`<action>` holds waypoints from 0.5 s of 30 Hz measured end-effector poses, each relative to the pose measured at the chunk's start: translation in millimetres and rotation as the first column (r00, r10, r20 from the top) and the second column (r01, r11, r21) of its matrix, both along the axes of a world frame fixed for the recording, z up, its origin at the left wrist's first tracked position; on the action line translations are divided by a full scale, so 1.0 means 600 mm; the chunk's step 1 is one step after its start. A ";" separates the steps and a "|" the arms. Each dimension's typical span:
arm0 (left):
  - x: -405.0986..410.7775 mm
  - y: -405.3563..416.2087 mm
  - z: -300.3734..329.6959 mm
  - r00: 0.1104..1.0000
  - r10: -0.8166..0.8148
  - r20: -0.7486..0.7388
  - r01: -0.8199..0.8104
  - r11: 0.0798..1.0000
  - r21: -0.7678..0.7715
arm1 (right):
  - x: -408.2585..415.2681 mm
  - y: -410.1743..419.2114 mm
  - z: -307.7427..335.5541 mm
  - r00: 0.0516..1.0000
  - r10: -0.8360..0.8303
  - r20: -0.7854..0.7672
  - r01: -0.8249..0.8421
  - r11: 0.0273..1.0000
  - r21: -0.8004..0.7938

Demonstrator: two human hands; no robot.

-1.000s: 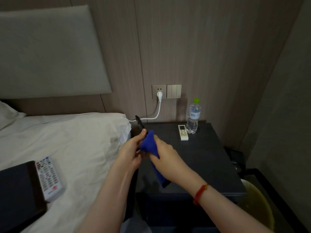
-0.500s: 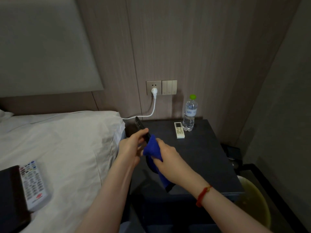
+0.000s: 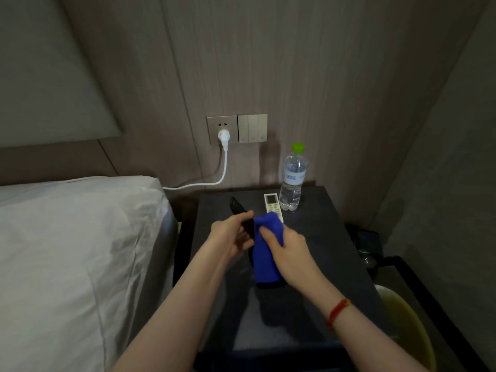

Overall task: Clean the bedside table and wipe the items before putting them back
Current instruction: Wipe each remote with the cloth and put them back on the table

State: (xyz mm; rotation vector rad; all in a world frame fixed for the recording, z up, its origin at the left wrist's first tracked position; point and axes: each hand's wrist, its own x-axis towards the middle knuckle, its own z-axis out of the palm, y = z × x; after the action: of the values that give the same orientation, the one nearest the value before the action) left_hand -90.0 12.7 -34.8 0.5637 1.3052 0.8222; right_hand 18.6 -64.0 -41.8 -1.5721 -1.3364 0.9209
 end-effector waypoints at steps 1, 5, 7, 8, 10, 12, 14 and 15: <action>0.011 0.022 -0.004 1.000 0.014 -0.001 -0.014 1.000 -0.001 | 0.013 0.021 -0.008 0.991 -0.041 -0.127 0.034 0.998 -0.056; 0.052 0.113 -0.035 0.992 0.060 -0.107 -0.056 0.998 0.043 | 0.057 0.104 -0.019 0.772 -0.225 -0.595 0.128 0.971 -0.201; 0.070 0.149 -0.062 0.972 0.078 -0.223 -0.064 0.995 0.073 | 0.081 0.130 -0.016 0.668 -0.261 -0.697 0.197 0.965 -0.173; 0.078 0.166 -0.078 0.947 0.081 -0.311 -0.057 0.995 0.085 | 0.094 0.138 -0.016 0.616 -0.240 -0.750 0.210 0.968 -0.137; 0.092 0.193 -0.112 0.867 0.076 -0.492 -0.020 0.993 0.118 | 0.121 0.145 -0.019 0.513 -0.176 -0.840 0.201 0.976 -0.082; 0.101 0.213 -0.140 0.798 0.059 -0.600 0.040 0.988 0.151 | 0.145 0.140 -0.024 0.449 -0.131 -0.884 0.173 0.983 -0.058; 0.110 0.231 -0.168 0.747 0.050 -0.663 0.084 0.982 0.168 | 0.164 0.137 -0.036 0.439 -0.142 -0.887 0.170 0.983 -0.073; 0.115 0.238 -0.179 0.722 0.042 -0.691 0.105 0.980 0.169 | 0.171 0.135 -0.042 0.442 -0.153 -0.884 0.173 0.981 -0.083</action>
State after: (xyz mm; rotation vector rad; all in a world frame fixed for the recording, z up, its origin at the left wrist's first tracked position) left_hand -21.0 155.7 -142.1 1.1303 1.9028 0.7366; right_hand 121.3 17.0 -67.2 -0.8750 -0.3944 1.3316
